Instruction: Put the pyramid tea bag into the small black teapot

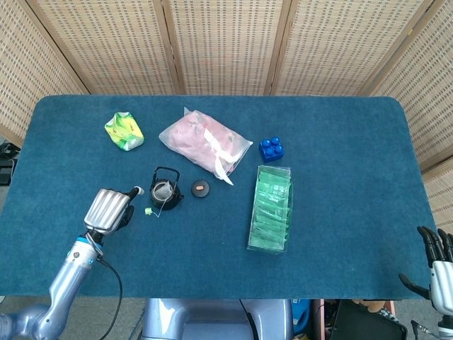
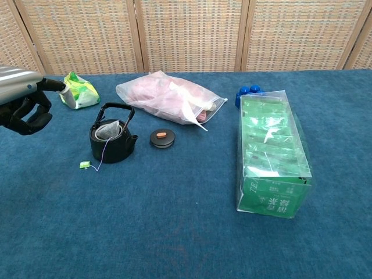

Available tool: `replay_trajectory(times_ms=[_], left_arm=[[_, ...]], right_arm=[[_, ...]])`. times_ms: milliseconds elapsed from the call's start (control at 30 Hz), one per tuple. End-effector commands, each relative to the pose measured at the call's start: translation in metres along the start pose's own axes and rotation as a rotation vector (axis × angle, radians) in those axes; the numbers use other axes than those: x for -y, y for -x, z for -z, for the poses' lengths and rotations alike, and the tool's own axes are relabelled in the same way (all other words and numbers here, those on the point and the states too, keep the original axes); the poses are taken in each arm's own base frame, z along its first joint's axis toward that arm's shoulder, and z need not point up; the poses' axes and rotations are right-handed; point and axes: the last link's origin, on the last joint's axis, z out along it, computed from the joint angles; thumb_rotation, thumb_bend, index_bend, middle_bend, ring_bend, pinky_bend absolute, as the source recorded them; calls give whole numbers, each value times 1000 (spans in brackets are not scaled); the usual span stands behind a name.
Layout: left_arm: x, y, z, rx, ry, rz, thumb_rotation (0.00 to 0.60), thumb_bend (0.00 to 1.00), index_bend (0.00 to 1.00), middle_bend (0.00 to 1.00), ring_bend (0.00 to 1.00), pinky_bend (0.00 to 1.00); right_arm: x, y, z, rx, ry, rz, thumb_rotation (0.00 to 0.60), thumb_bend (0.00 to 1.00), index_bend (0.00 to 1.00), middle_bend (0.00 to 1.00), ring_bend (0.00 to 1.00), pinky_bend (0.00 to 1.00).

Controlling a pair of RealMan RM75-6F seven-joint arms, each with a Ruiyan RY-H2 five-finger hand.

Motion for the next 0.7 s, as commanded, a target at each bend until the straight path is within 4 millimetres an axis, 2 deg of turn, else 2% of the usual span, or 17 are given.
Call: replay_trajectory(times_ms=[33,100,200,700], left_arm=[[-3,-9,-6,46,17,-52,600,714,248,824,786,720],[-4,-9,-7,67,20,-65,600,771,218,847,800,725],[-6,-8,-11,111,22,-88,600,794,181,855,804,728],[-25,8,-43,268,27,-72,600,799,166,858,806,731]], right_arm=[[0,0,0,1,0,-1,600,122,115,204,34,100],[0,0,0,1,-1,-2,600,123,115,204,34,100],[0,0,0,1,-1,-3,600,122,115,204,34,100],[-2,0,1,3,8,-2,600,122,115,204,34,100]])
